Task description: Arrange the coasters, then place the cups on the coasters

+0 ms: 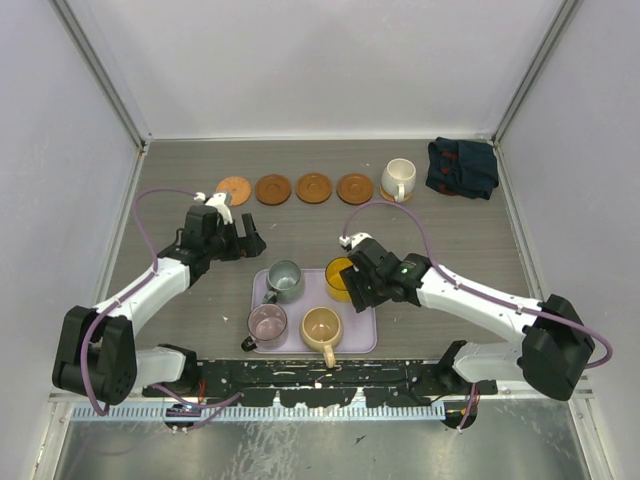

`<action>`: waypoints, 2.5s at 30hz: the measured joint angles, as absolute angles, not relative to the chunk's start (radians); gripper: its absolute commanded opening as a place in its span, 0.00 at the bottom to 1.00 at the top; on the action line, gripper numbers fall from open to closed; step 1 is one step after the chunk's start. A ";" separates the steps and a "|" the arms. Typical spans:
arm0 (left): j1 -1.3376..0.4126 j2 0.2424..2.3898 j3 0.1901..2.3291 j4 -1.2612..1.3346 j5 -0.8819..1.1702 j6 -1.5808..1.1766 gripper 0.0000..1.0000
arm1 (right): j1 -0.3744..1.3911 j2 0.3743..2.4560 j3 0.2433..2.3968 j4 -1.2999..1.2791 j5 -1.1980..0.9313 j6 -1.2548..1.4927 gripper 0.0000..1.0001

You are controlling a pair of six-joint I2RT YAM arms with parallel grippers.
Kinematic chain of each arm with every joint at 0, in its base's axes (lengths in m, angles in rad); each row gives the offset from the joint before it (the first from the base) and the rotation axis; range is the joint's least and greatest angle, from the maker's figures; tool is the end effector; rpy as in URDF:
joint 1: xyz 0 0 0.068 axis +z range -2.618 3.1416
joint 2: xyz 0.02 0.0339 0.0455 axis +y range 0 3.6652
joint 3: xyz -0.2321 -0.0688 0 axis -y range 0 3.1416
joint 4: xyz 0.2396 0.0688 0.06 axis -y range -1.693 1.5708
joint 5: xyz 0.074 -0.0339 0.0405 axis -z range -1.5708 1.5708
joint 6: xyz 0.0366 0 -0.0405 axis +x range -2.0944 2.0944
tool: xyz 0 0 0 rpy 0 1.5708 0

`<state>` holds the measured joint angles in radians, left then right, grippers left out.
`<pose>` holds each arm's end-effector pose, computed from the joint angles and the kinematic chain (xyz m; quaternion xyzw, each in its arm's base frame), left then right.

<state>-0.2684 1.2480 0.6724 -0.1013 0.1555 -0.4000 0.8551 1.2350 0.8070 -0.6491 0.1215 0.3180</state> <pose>0.2549 -0.0760 0.1845 -0.0256 0.8993 -0.2075 0.3841 0.1600 0.1772 0.1906 -0.2425 0.9371 0.0860 0.2357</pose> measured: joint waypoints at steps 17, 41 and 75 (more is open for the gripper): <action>-0.268 1.266 0.672 -0.098 0.158 -0.400 0.98 | 0.855 1.312 0.774 -0.528 0.116 0.325 0.48; -0.268 1.306 0.672 -0.084 0.162 -0.400 0.98 | 0.858 1.355 0.768 -0.478 0.112 0.324 0.29; -0.268 1.306 0.672 -0.080 0.162 -0.399 0.98 | 0.886 1.378 0.781 -0.467 0.191 0.286 0.01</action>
